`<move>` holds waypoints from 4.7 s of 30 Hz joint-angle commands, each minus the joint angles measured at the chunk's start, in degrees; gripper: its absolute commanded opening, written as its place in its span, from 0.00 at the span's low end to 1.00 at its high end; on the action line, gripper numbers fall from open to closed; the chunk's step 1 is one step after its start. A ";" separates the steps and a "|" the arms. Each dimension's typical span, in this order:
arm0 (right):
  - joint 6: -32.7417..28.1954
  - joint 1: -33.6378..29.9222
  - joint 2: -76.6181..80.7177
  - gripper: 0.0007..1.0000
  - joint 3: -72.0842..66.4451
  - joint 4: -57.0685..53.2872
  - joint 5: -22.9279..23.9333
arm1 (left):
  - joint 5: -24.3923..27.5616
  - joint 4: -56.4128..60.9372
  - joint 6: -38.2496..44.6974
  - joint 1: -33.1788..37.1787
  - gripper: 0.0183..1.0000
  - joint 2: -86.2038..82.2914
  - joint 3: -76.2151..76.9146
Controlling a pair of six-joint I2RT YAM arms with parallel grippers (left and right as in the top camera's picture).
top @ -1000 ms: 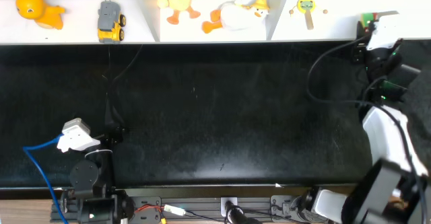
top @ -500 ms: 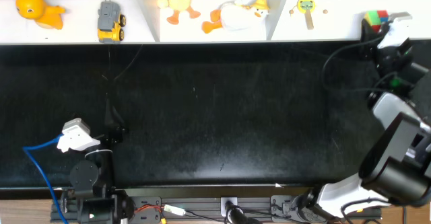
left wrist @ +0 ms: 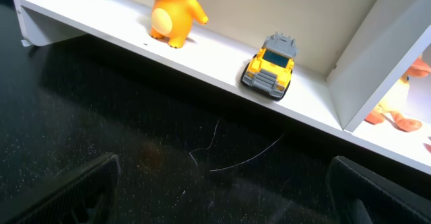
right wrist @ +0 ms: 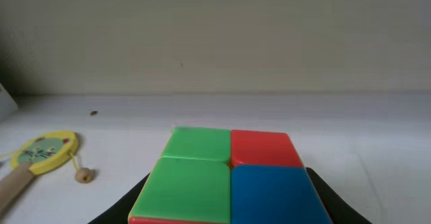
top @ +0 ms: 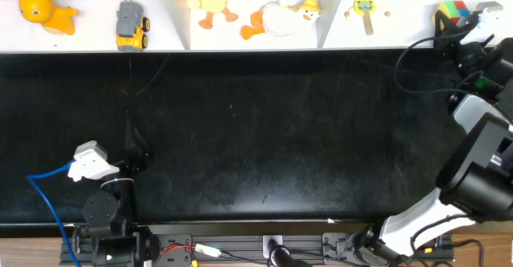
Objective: Store Toys
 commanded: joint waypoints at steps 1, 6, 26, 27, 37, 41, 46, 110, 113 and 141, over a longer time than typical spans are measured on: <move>2.99 -0.81 2.38 0.04 2.43 0.52 -1.51 | -0.46 0.04 -1.05 -0.24 1.00 -0.59 -0.20; 3.04 -0.81 2.40 0.07 2.40 0.33 -1.46 | -0.46 0.04 -1.05 -0.24 1.00 -0.59 -0.20; 0.31 -1.33 -7.65 1.00 2.40 -19.43 3.34 | -0.46 0.07 -1.05 -0.24 1.00 -0.59 -0.20; -0.07 -1.22 -9.33 1.00 2.40 -22.45 5.05 | -0.46 0.04 -1.05 -0.24 1.00 -0.59 -0.20; 3.89 -0.72 -29.42 1.00 2.40 -50.36 16.11 | -0.46 0.07 -1.05 -0.24 1.00 -0.59 -0.20; 5.29 -0.44 -34.77 0.99 2.40 -64.02 21.53 | -0.46 0.07 -1.03 -0.24 1.00 -0.59 -0.20; 2.95 0.70 -34.77 0.99 2.25 -80.26 22.10 | -0.46 0.07 -1.05 -0.24 1.00 -0.59 -0.20; 15.34 28.79 -107.91 1.00 -48.89 -52.54 23.02 | -0.46 0.07 -1.05 -0.24 1.00 -0.59 -0.20; 17.44 28.79 -111.10 0.99 -52.26 -50.69 23.98 | -0.46 0.07 -1.05 -0.24 1.00 -0.59 -0.20; 24.41 33.59 -113.68 1.00 -62.05 -39.56 34.12 | -0.46 0.04 -1.05 -0.24 1.00 -0.59 -0.20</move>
